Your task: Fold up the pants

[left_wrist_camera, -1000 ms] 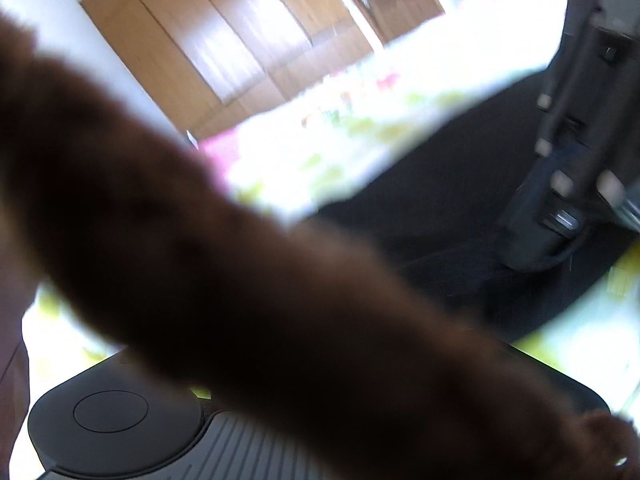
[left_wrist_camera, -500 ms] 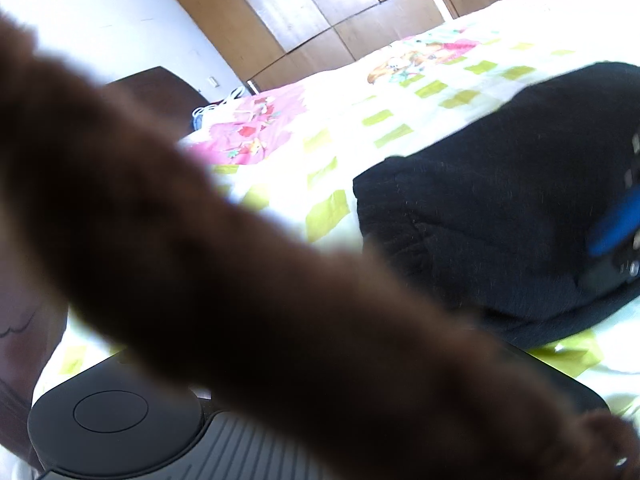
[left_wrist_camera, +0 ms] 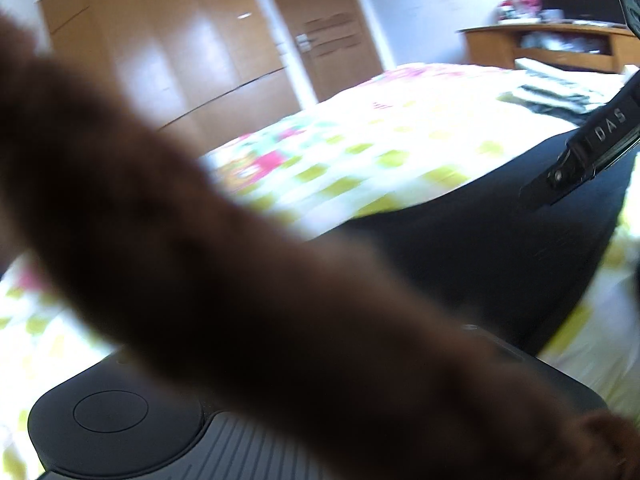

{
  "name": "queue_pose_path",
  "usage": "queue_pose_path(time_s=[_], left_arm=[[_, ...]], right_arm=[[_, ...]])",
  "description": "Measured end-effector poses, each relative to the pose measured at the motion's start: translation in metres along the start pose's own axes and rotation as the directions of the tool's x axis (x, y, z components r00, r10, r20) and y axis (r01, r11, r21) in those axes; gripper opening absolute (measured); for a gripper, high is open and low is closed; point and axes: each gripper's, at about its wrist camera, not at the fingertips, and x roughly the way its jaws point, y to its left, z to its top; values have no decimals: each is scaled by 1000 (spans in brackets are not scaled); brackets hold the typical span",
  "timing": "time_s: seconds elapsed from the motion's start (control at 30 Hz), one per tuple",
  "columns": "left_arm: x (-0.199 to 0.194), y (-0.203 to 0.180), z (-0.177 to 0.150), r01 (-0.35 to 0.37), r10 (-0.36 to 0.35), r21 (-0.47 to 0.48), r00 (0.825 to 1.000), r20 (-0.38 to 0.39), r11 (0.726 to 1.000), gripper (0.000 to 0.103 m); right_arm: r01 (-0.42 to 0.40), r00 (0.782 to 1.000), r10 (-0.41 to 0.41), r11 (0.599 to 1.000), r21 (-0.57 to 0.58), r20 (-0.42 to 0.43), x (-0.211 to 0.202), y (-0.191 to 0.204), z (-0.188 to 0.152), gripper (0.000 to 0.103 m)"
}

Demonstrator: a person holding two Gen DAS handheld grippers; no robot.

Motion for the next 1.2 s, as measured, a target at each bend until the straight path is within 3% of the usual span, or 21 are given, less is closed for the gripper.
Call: queue_pose_path(time_s=[0.13,0.27,0.4,0.53,0.7,0.9,0.97,1.0,1.07,1.17,1.2], left_arm=[[23,-69,38,143,-145,77,989,27,987,44],[42,-126,59,233,-238,149,971,16,961,46],[62,-158,66,289,-288,176,957,-35,941,47],[73,-169,67,322,-312,169,946,-81,932,46],[75,-172,72,338,-327,158,940,-96,928,47],[79,-178,75,358,-345,161,933,-105,920,47],[80,-180,77,359,-345,162,932,-106,919,47],[80,-180,78,360,-346,160,932,-108,919,47],[78,-181,79,361,-347,164,932,-106,918,47],[73,-182,83,375,-367,156,927,-77,914,47],[73,-184,83,384,-375,153,923,-81,911,47]], right_arm=[[148,981,-175,955,258,86,-47,-102,-3,52],[186,959,-263,868,460,107,-66,-170,-14,55],[76,968,-202,799,596,147,-63,-216,-16,55],[-3,967,-159,775,632,199,-58,-233,-18,58],[-101,940,-154,726,680,305,-60,-247,-25,58],[-123,922,-152,755,644,355,-42,-242,-15,62],[-97,929,-167,752,652,331,-39,-243,-9,35],[-104,932,-160,740,665,324,-42,-244,-7,27],[-219,906,-102,716,663,410,-60,-245,-6,25],[-190,875,-138,784,591,464,-81,-226,1,25],[-160,879,-156,794,586,451,-79,-224,1,25]])
